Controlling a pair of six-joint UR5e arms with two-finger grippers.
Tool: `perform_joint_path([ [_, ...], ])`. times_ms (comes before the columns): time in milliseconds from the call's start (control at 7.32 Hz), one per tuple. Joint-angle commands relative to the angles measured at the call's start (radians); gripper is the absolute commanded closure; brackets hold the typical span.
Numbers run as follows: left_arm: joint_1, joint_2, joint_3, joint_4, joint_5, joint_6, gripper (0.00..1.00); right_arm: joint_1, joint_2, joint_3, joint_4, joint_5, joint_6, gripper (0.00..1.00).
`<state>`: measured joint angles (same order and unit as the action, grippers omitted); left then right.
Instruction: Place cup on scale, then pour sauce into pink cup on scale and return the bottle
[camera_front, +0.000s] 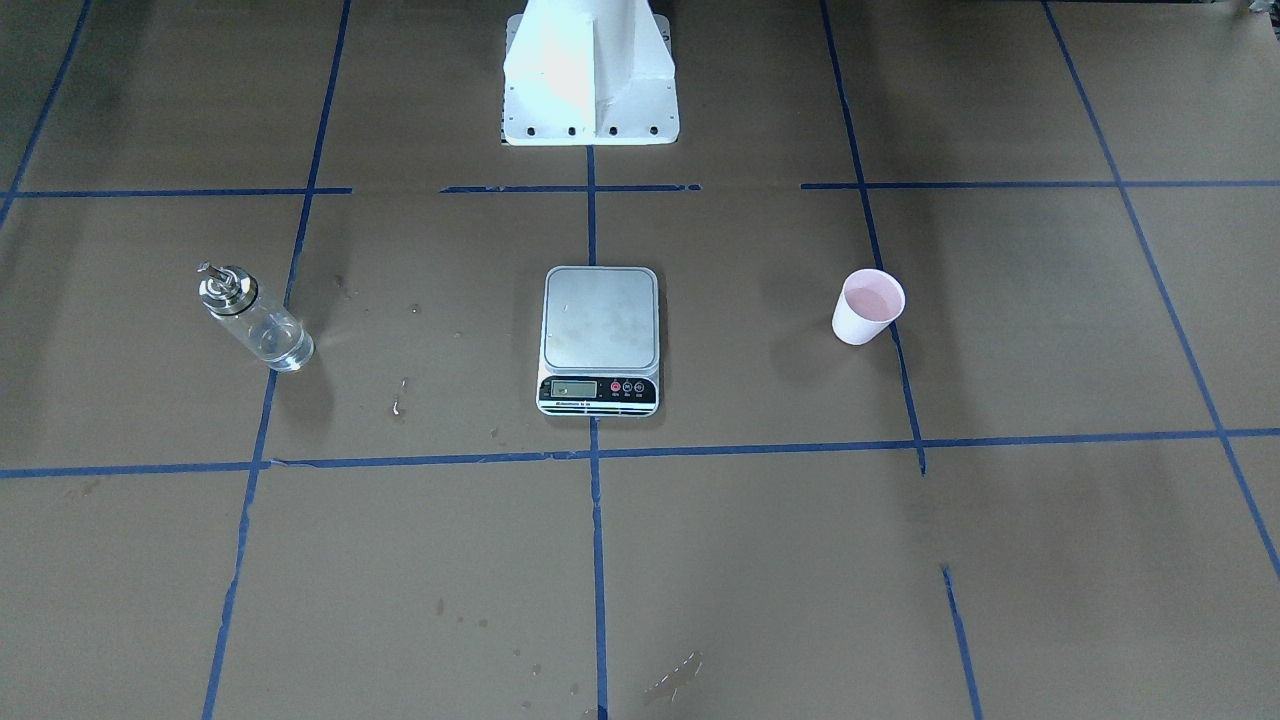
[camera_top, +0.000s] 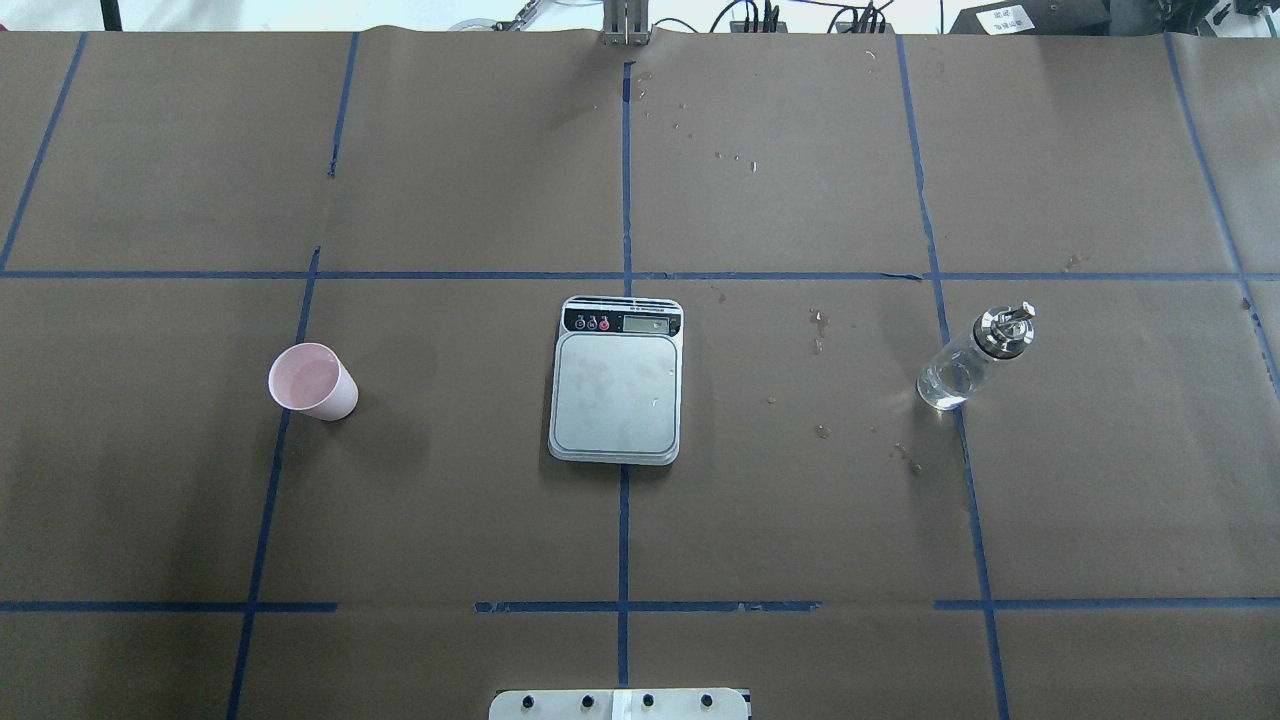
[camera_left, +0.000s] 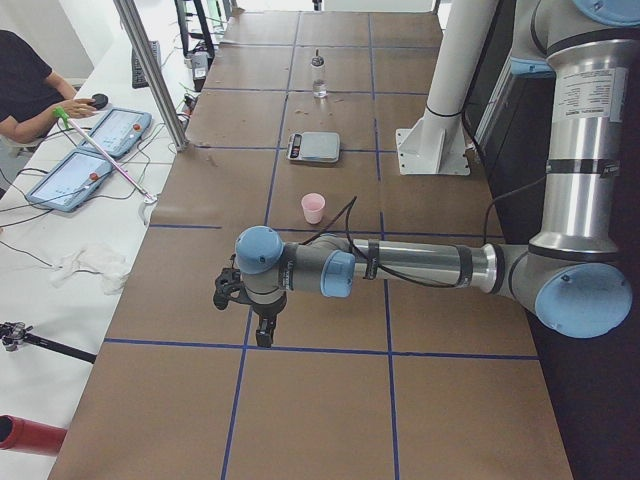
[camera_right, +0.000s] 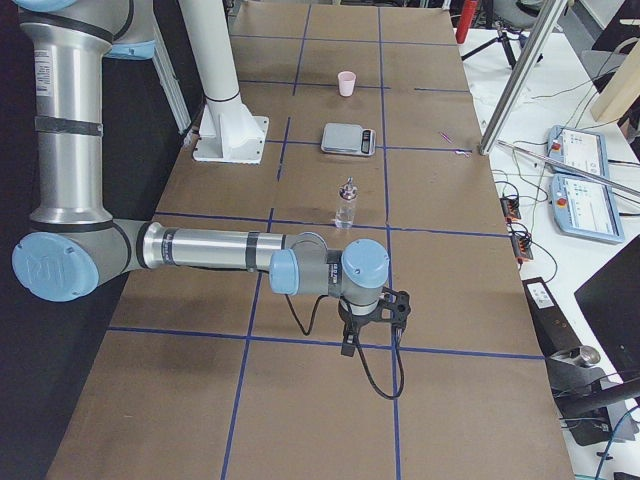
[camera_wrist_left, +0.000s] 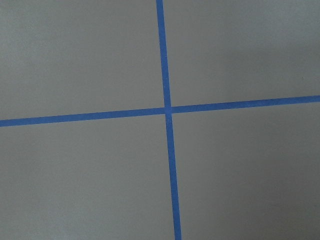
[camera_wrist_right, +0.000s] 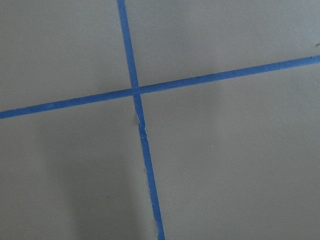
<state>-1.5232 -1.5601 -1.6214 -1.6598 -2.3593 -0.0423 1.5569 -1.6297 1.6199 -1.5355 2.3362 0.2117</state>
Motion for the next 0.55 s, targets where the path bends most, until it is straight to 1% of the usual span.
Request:
perform_joint_path([
  [0, 0.000, 0.000, 0.000, 0.000, 0.000, 0.001, 0.00, 0.000, 0.002, 0.005, 0.002, 0.002, -0.003, 0.00],
  [137, 0.000, -0.002, 0.000, -0.002, 0.000, 0.001, 0.00, 0.000, 0.002, 0.012, 0.002, 0.002, -0.002, 0.00],
  [273, 0.000, -0.017, -0.024, 0.003, 0.003, -0.008, 0.00, 0.000, 0.004, 0.014, 0.002, 0.002, 0.000, 0.00],
  [410, 0.000, -0.023, -0.082, 0.008, 0.008, -0.025, 0.00, 0.000, 0.005, 0.014, 0.000, 0.002, 0.000, 0.00],
])
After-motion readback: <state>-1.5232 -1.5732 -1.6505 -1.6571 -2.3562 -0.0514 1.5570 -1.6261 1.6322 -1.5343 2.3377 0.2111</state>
